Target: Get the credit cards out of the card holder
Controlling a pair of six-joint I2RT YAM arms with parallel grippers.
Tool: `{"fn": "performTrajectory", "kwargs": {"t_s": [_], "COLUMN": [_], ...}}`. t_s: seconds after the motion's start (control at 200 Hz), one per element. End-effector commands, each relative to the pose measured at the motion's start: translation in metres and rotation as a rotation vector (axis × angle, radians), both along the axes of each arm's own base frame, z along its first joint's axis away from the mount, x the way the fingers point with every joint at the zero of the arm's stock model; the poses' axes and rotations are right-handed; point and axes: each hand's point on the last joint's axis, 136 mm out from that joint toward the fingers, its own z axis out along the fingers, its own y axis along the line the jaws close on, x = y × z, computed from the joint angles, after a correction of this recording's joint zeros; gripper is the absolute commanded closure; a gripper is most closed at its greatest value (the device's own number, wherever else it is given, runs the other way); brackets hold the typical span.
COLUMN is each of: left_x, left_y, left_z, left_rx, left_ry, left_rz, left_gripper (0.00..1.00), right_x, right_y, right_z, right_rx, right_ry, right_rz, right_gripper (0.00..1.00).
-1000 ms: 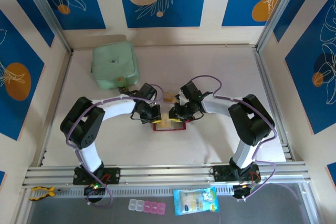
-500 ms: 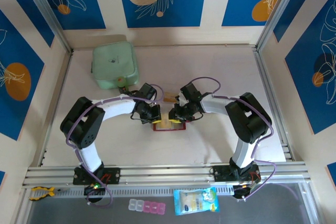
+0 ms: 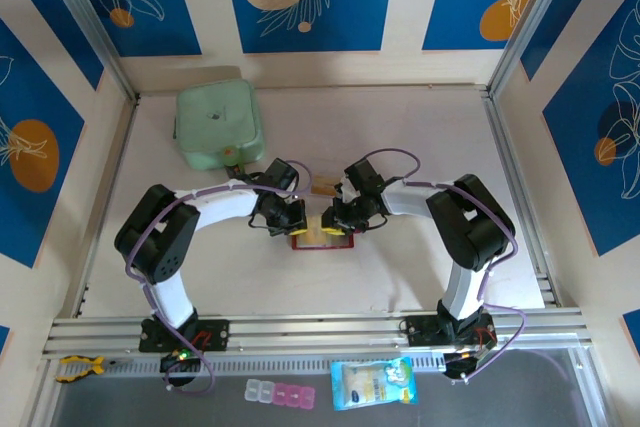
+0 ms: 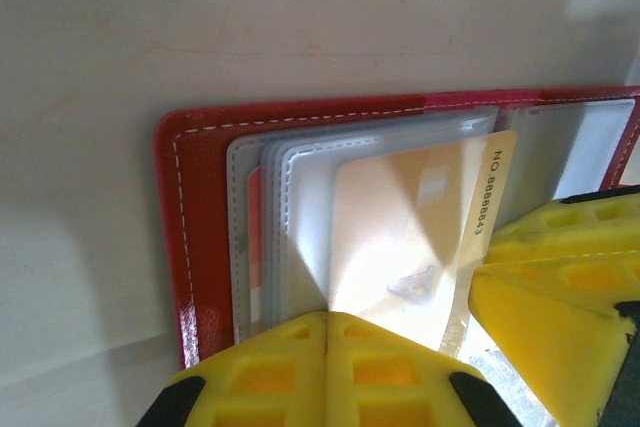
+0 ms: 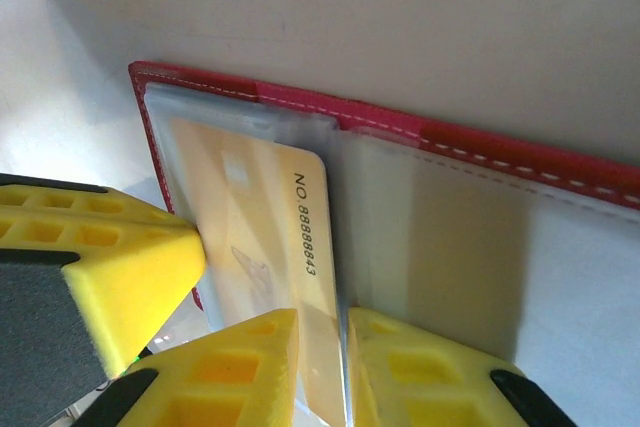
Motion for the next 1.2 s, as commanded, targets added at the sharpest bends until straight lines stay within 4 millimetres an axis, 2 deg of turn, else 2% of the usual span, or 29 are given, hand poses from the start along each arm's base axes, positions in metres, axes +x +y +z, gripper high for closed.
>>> {"fn": "performTrajectory", "kwargs": {"t_s": [0.0, 0.265, 0.445, 0.765, 1.195], "left_x": [-0.012, -0.013, -0.013, -0.014, -0.014], "left_y": [0.013, 0.014, 0.014, 0.017, 0.019], "left_z": [-0.015, -0.016, -0.016, -0.016, -0.015], "left_rx": [0.074, 0.074, 0.076, 0.088, 0.089], "left_ry": [0.047, 0.049, 0.049, 0.047, 0.041], "left_rz": [-0.007, -0.006, -0.006, -0.005, -0.003], "left_gripper": [1.00, 1.00, 1.00, 1.00, 1.00], "right_x": [-0.006, -0.006, -0.007, -0.006, -0.007], "right_y": [0.002, 0.008, 0.006, -0.014, -0.038], "right_z": [-0.003, 0.006, 0.004, 0.006, 0.021], "right_rx": [0.021, 0.095, 0.095, 0.053, -0.056], "right_ry": [0.029, 0.018, 0.022, -0.005, -0.050], "right_rz": [0.010, 0.015, 0.011, -0.023, -0.001], "right_gripper": [0.80, 0.83, 0.87, 0.95, 0.96]}}
